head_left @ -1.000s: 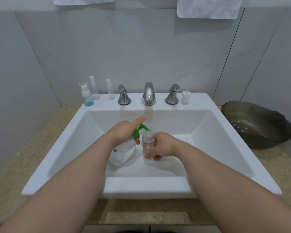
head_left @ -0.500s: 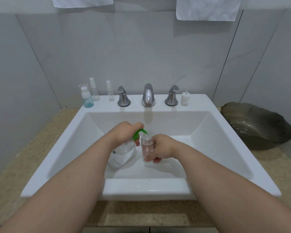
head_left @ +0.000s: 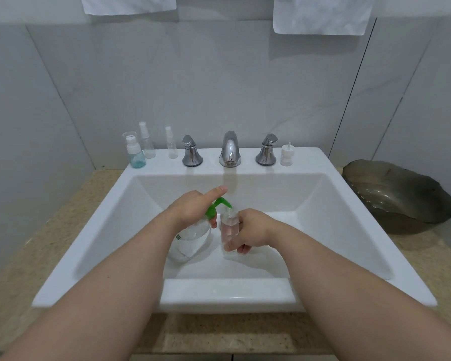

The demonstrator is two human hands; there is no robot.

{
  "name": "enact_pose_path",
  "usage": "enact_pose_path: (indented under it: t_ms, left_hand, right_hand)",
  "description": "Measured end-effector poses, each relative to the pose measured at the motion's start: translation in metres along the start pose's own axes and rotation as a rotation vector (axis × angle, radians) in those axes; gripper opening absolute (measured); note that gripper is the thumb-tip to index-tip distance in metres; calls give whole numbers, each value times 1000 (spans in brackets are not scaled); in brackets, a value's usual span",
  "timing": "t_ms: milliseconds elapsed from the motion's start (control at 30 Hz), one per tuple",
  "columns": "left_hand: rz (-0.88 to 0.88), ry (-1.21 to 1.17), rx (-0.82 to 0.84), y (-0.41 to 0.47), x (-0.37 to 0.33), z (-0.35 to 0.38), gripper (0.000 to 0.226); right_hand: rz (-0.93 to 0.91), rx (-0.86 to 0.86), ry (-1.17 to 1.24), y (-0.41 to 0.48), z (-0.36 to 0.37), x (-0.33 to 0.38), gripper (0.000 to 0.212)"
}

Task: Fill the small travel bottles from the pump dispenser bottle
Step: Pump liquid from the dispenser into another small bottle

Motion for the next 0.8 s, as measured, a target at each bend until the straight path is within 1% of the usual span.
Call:
enact_pose_path:
  t_ms: [200,333,467,533,633,800]
  left_hand:
    - [-10,17,-9,-2,0,-1,71]
    - [-3,24,-22,-1,-1,-1,71]
    - [9,27,-8,-3,-3,-1,66]
    - [13,45,-4,-2,-3,-1,66]
    - [15,52,-4,1,0,-1,65]
    - [24,54,-2,3,0,1,67]
  right_hand:
    - [13,0,2,1,1,-1,51]
    - [6,1,-2,0,1,1,48]
    - [-2,-7,8,-2,1,4,42]
    - [-4,2,-6,-4,1,5,39]
    - [-2,20,-24,-5,1,6,42]
    - [-3,12,-27,-5,1,6,38]
Point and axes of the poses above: each hand's wrist, its own y-axis towards the middle knuckle, its own z-axis out of the palm, x = y × z, the point moved 3 cm from there along y, towards the middle knuckle, and after that the axes turned 10 degrees about -z, right-handed, at the moved point
